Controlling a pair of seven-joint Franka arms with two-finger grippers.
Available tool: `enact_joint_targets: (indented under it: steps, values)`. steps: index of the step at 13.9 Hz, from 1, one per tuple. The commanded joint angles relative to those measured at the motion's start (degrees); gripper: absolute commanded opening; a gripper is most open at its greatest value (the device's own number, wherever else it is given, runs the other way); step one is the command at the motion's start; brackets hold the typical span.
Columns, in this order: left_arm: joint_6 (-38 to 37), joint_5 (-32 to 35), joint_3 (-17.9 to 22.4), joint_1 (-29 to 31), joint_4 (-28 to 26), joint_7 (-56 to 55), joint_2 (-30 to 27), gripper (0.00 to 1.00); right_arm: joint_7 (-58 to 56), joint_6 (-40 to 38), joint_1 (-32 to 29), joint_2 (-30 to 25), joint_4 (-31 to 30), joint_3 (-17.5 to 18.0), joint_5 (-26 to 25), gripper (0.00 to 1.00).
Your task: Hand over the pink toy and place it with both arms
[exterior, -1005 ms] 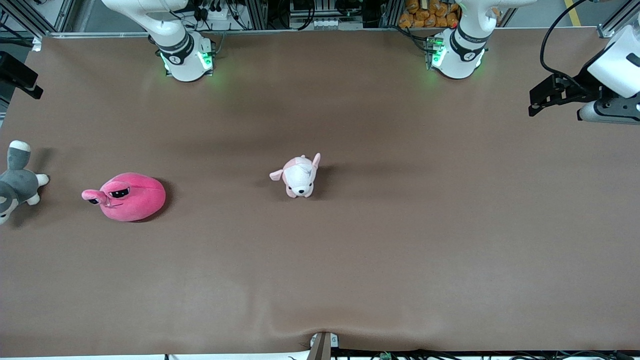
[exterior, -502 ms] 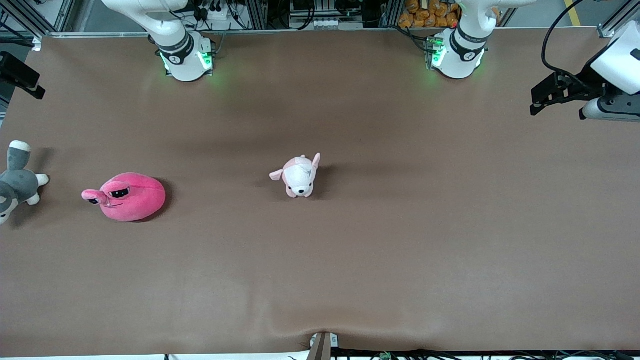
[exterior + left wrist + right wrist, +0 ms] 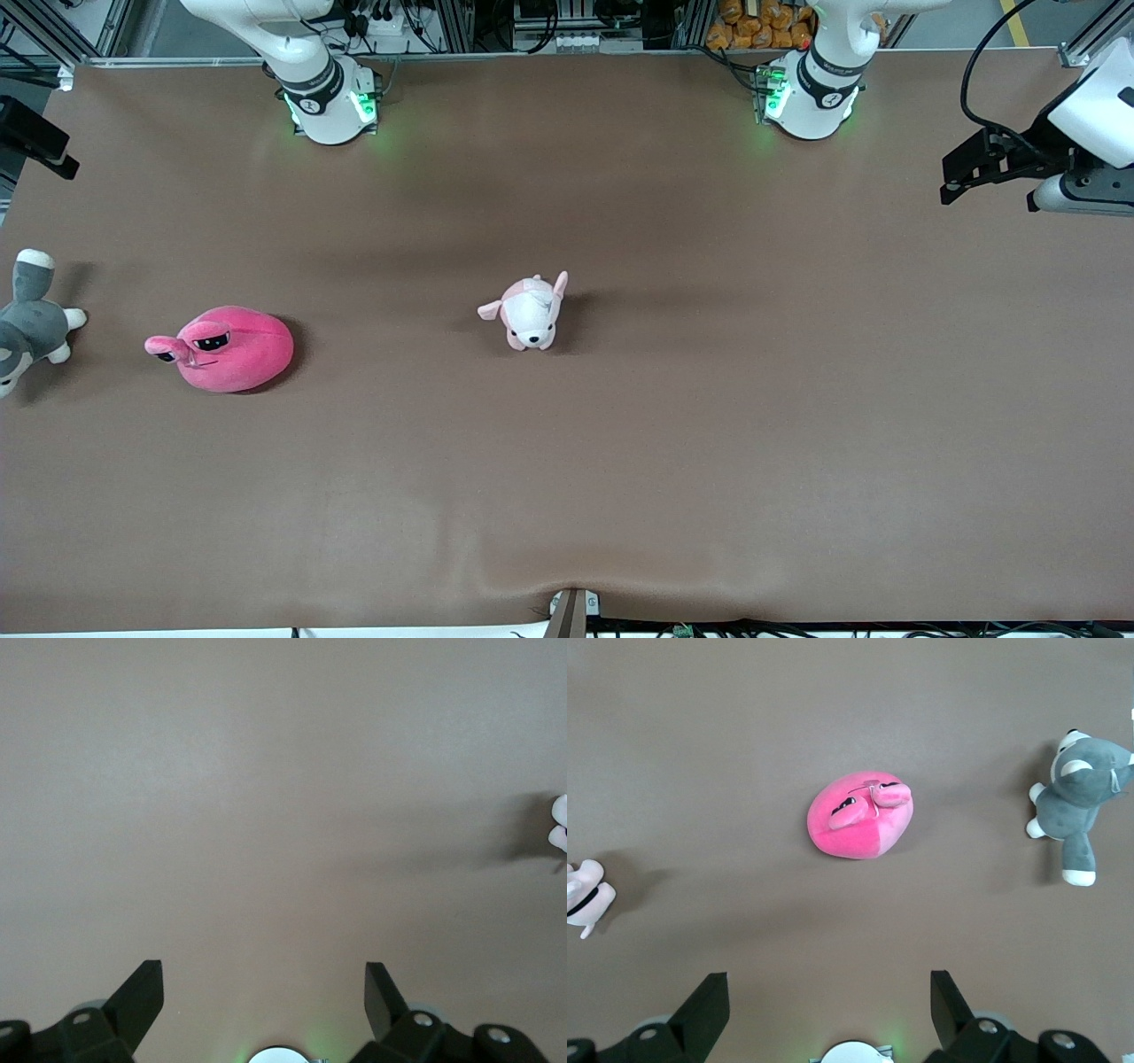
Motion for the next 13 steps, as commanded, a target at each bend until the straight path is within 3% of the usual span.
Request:
enact_joint_targets:
  steps: [1, 13]
  values:
    - [-0.83, -0.36, -0.06, 0.1, 0.65, 0.02, -0.02, 1.0, -0.04, 2.27, -2.99, -0.3, -1.57, 0.27, 4.56, 1.0]
    - [-0.83, -0.36, -0.23, 0.19, 0.56, -0.06, -0.02, 1.0, -0.65, 2.72, -2.82, -0.21, -2.62, 0.53, 5.37, 1.0]
